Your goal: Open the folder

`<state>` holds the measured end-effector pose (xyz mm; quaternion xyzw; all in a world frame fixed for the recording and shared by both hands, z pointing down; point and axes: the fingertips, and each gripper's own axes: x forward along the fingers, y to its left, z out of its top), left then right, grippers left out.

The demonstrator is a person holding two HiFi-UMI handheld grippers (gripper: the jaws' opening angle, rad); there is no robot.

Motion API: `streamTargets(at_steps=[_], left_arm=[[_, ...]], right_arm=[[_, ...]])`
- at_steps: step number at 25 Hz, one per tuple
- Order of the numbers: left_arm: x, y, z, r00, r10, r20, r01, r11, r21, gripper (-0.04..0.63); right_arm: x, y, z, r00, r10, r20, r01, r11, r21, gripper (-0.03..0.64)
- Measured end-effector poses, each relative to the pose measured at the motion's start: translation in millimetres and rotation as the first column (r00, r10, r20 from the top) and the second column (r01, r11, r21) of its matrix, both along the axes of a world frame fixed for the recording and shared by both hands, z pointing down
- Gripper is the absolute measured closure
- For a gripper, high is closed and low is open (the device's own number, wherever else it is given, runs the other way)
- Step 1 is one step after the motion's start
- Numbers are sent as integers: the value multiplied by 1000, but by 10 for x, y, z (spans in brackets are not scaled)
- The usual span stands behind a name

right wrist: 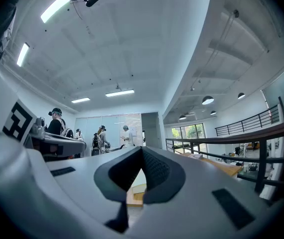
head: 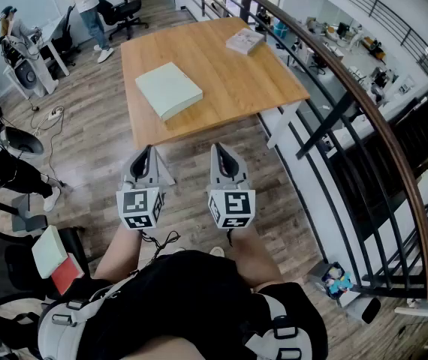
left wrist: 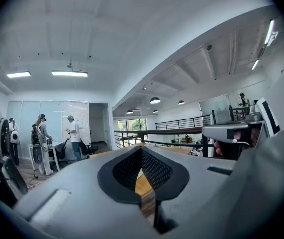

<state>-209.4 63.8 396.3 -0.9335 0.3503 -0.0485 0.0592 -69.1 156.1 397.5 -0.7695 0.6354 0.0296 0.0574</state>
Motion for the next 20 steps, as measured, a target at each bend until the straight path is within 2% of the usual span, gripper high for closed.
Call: streamTargets(at_steps=[7, 14, 20], left_arm=[[188, 146, 121, 1000, 1, 4, -1, 1000, -28, 595], [451, 327, 150, 1000, -6, 10, 6, 1000, -9, 595], [641, 367, 230, 1000, 6, 16, -5, 1000, -21, 595]], right_arm=[[168, 175, 35, 999, -29, 21, 29, 999, 18, 612], [403, 331, 133, 999, -46, 23, 46, 999, 3, 612], [530, 391, 179, 998, -51, 23, 51, 999, -2, 612]])
